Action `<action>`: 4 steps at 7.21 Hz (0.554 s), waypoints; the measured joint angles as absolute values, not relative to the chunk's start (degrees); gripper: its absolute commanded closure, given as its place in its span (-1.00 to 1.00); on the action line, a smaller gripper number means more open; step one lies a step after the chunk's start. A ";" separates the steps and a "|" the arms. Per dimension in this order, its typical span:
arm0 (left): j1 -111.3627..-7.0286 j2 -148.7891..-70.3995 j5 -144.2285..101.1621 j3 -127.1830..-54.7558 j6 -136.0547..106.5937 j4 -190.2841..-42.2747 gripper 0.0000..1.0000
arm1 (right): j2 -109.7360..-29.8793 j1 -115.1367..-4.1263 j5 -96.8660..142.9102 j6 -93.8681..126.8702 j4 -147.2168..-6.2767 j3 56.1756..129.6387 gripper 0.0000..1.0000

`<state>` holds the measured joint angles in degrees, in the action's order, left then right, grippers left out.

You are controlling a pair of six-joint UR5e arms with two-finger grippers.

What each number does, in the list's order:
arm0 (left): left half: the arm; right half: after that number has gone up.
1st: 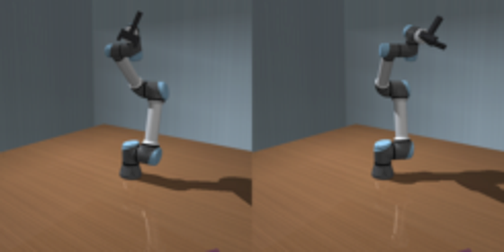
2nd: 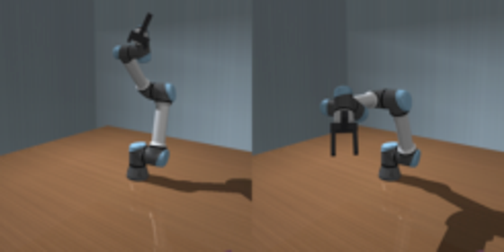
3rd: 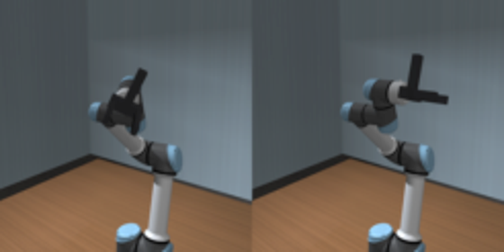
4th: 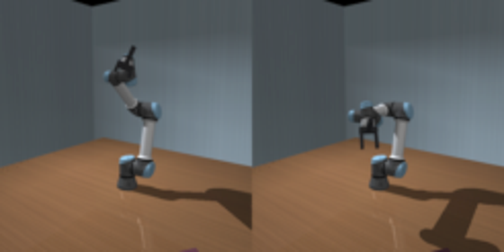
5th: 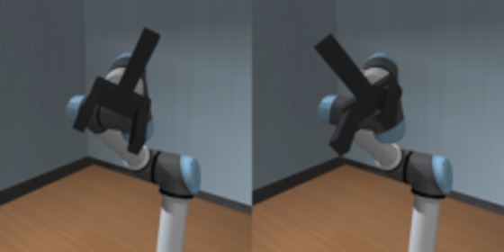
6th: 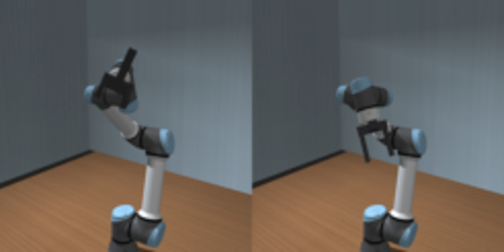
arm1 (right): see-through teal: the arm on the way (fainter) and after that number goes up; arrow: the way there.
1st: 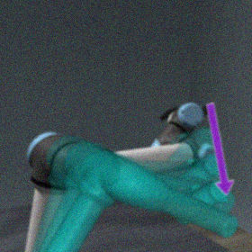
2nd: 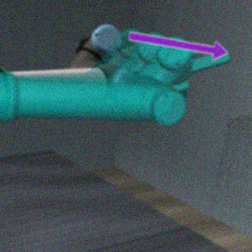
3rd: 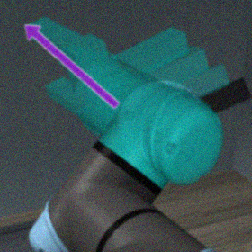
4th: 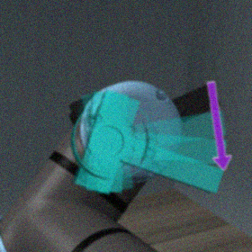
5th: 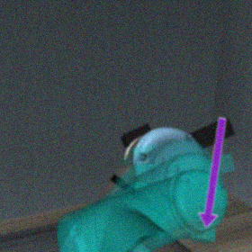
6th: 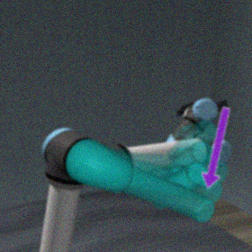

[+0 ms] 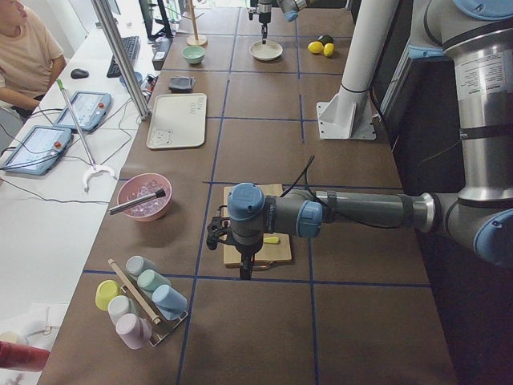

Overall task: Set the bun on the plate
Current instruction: 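Grip the white plate rim with the right gripper, then slide the white plate with the right gripper toward the table center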

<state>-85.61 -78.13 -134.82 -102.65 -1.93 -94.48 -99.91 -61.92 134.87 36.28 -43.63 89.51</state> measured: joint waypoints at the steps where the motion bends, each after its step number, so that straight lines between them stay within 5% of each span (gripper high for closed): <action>1: -85.61 -78.12 -134.82 -102.66 -1.93 -94.48 -1.00 | -98.41 -62.13 137.29 37.45 -44.54 91.61 1.00; 4: -85.60 -78.05 -134.82 -102.65 -1.93 -94.42 -1.00 | -81.70 -60.23 139.08 47.18 -62.08 98.67 1.00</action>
<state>-85.60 -78.05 -134.82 -102.65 -1.93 -94.42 -81.70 -60.23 139.08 47.18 -62.08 98.67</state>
